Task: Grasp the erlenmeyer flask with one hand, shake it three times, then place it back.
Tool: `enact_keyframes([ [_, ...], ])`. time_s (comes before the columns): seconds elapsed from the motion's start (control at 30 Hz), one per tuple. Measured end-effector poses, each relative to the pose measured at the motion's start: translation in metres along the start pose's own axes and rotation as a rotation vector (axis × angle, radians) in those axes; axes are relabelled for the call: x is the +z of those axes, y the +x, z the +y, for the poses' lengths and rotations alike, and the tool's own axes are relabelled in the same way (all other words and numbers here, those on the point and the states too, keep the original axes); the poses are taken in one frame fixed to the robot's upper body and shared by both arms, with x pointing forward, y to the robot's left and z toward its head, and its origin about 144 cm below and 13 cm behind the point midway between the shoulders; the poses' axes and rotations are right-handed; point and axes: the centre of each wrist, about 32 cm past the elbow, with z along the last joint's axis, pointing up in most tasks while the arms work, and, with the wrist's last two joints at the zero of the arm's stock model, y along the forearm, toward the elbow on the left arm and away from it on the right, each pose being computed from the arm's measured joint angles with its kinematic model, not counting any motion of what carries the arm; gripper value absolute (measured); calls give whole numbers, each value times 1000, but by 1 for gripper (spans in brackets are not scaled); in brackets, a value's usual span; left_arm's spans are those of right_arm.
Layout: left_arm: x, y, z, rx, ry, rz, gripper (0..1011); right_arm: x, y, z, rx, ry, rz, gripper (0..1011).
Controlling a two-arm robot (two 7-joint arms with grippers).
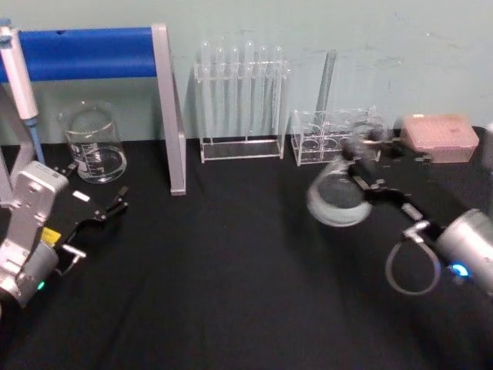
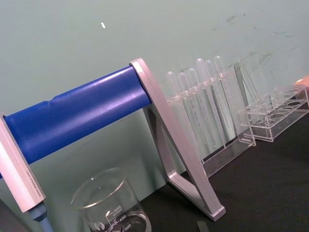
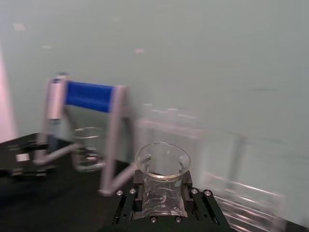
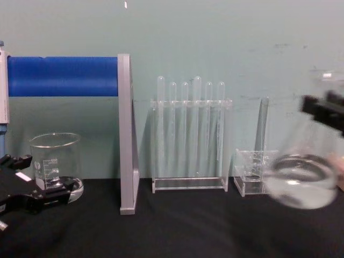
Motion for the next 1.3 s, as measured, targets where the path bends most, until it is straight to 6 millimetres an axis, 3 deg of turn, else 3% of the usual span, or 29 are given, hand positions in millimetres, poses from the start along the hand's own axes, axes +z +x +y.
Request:
enact_keyframes([
  [0.2, 0, 0, 0, 0, 0, 0, 1001, -4, -22, 31, 229, -1, 17, 449],
  [0.6, 0, 0, 0, 0, 0, 0, 1001, -7, -48, 56, 437, -2, 39, 449],
  [0.9, 0, 0, 0, 0, 0, 0, 1001, -6, -46, 52, 399, -1, 39, 449],
  [1.3, 0, 0, 0, 0, 0, 0, 1001, 0, -15, 16, 108, 9, 5, 449],
])
